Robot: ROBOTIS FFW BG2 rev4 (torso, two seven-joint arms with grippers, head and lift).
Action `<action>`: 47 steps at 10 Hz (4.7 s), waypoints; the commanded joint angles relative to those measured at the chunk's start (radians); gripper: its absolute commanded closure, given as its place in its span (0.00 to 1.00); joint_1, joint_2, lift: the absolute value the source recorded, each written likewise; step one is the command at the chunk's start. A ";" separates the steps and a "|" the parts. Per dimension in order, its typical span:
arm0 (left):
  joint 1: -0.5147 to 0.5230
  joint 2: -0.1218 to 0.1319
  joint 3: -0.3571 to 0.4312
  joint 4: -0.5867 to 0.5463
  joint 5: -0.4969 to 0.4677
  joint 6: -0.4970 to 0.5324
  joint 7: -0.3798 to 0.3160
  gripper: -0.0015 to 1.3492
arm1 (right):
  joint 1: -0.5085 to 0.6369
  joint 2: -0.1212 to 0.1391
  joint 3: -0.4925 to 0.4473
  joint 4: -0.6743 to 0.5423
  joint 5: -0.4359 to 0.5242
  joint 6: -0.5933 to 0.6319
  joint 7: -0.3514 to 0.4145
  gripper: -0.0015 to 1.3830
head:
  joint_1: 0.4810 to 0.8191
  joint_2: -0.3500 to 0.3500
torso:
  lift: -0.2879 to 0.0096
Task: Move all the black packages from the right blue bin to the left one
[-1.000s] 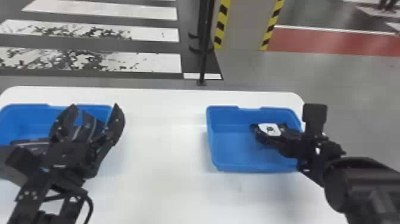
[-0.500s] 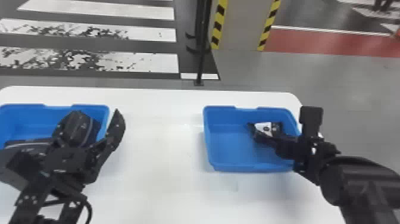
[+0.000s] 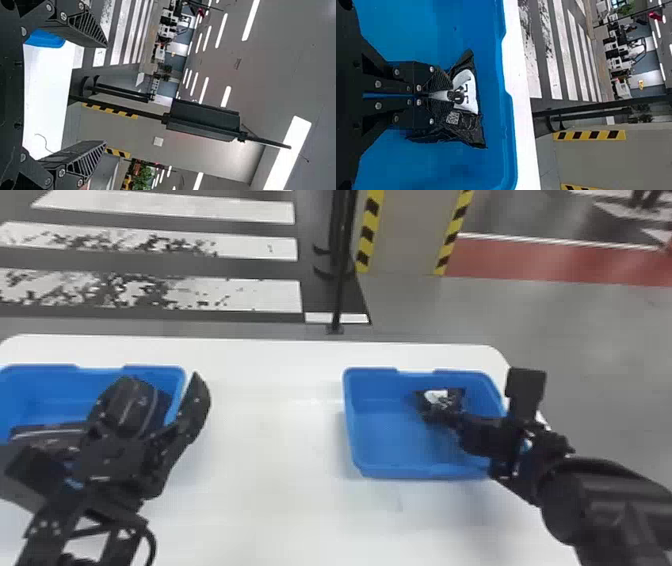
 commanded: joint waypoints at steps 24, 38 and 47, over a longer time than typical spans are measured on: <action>-0.032 0.035 -0.193 -0.030 0.110 -0.076 0.003 0.23 | -0.030 -0.090 0.534 -0.240 -0.600 -0.215 0.191 0.88 | 0.63 0.77 | 0.36; -0.144 -0.030 0.160 0.351 -0.275 -0.248 0.135 0.66 | 0.024 -0.083 0.452 -0.161 -0.672 -0.306 0.246 0.11 | 0.63 0.97 | 0.36; 0.150 -0.050 0.048 -0.113 -0.301 -0.098 0.152 0.15 | 0.395 0.031 0.056 -0.404 0.008 -0.431 0.166 0.11 | 0.63 0.59 | 0.36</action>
